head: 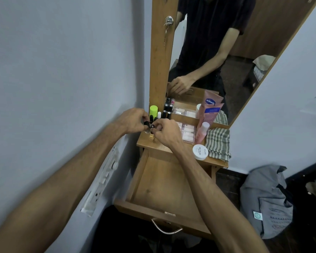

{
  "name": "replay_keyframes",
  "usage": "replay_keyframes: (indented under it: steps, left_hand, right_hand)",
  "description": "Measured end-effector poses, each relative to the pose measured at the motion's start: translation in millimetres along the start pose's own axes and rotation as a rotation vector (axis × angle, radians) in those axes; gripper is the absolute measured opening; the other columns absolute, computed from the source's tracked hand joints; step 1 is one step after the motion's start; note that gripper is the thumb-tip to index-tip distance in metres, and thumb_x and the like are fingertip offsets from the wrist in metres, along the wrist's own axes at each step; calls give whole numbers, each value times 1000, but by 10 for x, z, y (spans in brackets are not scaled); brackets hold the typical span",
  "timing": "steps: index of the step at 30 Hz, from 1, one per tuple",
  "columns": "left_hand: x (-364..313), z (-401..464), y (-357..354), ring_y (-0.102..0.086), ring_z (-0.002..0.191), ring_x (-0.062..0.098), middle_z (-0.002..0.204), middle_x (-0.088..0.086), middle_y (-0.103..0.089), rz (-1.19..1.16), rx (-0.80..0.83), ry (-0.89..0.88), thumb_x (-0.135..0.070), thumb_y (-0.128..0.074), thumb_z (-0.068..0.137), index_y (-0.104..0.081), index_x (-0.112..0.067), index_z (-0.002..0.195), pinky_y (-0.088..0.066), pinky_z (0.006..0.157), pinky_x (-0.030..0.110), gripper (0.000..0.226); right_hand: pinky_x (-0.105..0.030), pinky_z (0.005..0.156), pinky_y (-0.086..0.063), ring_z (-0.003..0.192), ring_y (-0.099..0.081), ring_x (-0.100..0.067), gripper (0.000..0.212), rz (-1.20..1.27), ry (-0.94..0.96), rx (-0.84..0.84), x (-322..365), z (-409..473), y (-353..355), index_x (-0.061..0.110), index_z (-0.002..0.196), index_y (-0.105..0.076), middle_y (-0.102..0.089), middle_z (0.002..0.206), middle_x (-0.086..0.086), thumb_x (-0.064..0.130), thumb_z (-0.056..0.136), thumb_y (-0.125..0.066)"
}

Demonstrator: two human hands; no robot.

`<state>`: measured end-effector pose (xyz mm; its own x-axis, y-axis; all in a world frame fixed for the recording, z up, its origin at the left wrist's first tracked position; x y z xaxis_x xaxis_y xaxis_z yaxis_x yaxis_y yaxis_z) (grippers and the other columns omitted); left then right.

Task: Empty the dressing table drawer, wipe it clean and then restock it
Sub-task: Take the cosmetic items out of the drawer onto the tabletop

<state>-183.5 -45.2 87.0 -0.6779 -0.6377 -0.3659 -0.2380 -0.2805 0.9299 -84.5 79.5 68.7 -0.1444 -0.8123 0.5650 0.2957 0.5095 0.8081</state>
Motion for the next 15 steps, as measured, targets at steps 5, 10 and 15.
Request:
replay_keyframes:
  steps: [5, 10, 15]
  left_hand:
    - [16, 95, -83, -58, 84, 13, 93, -7, -64, -5, 6, 5, -29, -83, 78, -70, -23, 88, -42, 65, 25, 17]
    - [48, 176, -158, -60, 85, 14, 94, -4, -66, -10, 5, 38, -29, -83, 78, -72, -19, 93, -48, 67, 27, 21]
    - [78, 223, -235, -61, 87, 16, 97, -3, -68, 19, 18, 49, -30, -81, 79, -74, -19, 99, -56, 77, 35, 24]
  right_hand:
    - [-29, 61, -50, 68, -64, -18, 19, -33, -2, -18, -31, 89, -52, 21, 103, -78, -62, 63, 9, 27, 87, -69]
    - [-33, 65, -55, 70, -65, -20, 23, -30, -11, -38, -59, 145, -65, 21, 109, -76, -61, 64, 7, 24, 88, -67]
    - [-35, 69, -58, 73, -67, -20, 24, -32, -21, -33, -83, 165, -78, 20, 113, -75, -69, 73, 2, 25, 91, -67]
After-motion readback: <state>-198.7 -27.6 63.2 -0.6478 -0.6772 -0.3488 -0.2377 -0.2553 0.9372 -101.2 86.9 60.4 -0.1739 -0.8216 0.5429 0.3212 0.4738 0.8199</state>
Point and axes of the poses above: each hand's wrist, its own z-axis towards the middle knuckle, its own y-axis out of the back of the hand, x = y × z, the point moved 4 cm from there along z, towards the middle knuckle
